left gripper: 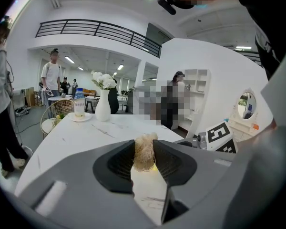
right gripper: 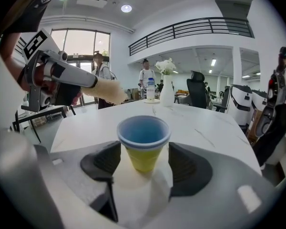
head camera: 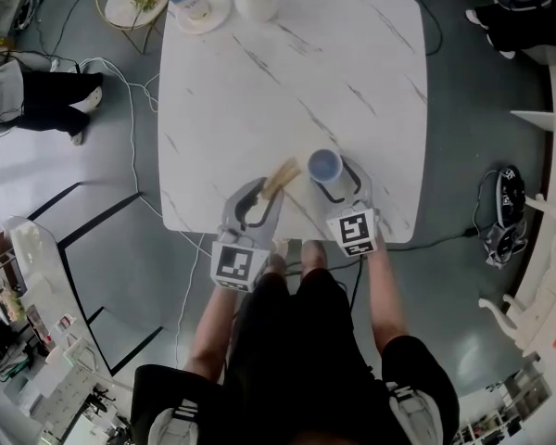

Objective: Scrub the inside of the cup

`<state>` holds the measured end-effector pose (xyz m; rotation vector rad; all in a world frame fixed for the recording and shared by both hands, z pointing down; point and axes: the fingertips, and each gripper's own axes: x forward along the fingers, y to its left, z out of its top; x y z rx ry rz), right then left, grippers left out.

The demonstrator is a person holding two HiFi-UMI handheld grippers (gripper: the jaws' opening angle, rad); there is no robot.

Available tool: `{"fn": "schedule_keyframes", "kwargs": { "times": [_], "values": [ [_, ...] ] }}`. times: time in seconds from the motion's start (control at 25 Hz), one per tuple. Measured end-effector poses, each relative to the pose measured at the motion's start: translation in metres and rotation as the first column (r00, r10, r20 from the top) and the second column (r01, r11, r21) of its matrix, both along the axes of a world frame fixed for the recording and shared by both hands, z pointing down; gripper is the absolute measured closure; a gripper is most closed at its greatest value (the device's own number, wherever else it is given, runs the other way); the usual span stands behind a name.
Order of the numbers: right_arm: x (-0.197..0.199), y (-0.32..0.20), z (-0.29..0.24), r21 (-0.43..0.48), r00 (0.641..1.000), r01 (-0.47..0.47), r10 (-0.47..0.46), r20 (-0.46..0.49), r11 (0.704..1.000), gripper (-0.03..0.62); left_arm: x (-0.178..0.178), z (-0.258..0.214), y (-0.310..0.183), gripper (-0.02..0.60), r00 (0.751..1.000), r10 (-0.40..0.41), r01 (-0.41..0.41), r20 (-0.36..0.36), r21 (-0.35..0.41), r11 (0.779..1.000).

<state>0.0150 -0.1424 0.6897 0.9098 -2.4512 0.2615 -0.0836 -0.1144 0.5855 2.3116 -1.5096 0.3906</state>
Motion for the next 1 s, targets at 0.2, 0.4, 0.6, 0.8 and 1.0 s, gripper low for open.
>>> {"fn": "schedule_keyframes", "kwargs": {
  "times": [0.2,0.4,0.6,0.8,1.0],
  "values": [
    [-0.007,-0.004,0.004,-0.004,1.000,0.018,-0.018,0.001,1.000,0.292,-0.002,0.003,-0.002,0.456,1.000,-0.015,0.015,-0.001,-0.005,1.000],
    [-0.013,-0.009,0.008,-0.011,1.000,0.028,-0.028,0.006,1.000,0.292,-0.005,0.006,-0.004,0.456,1.000,-0.030,0.030,-0.001,-0.014,0.999],
    [-0.016,-0.012,0.011,-0.017,0.999,0.035,-0.035,0.003,0.999,0.292,-0.008,0.009,-0.004,0.455,0.999,-0.036,0.036,0.002,-0.018,0.999],
    [-0.014,-0.015,0.010,-0.016,1.000,0.021,-0.021,-0.002,1.000,0.296,-0.008,0.005,-0.003,0.456,0.999,-0.034,0.034,0.003,-0.014,0.999],
    [-0.009,-0.018,0.002,0.004,1.000,-0.001,0.001,-0.009,1.000,0.296,-0.007,0.000,0.000,0.456,1.000,-0.022,0.022,0.005,-0.004,1.000]
  ]
}}
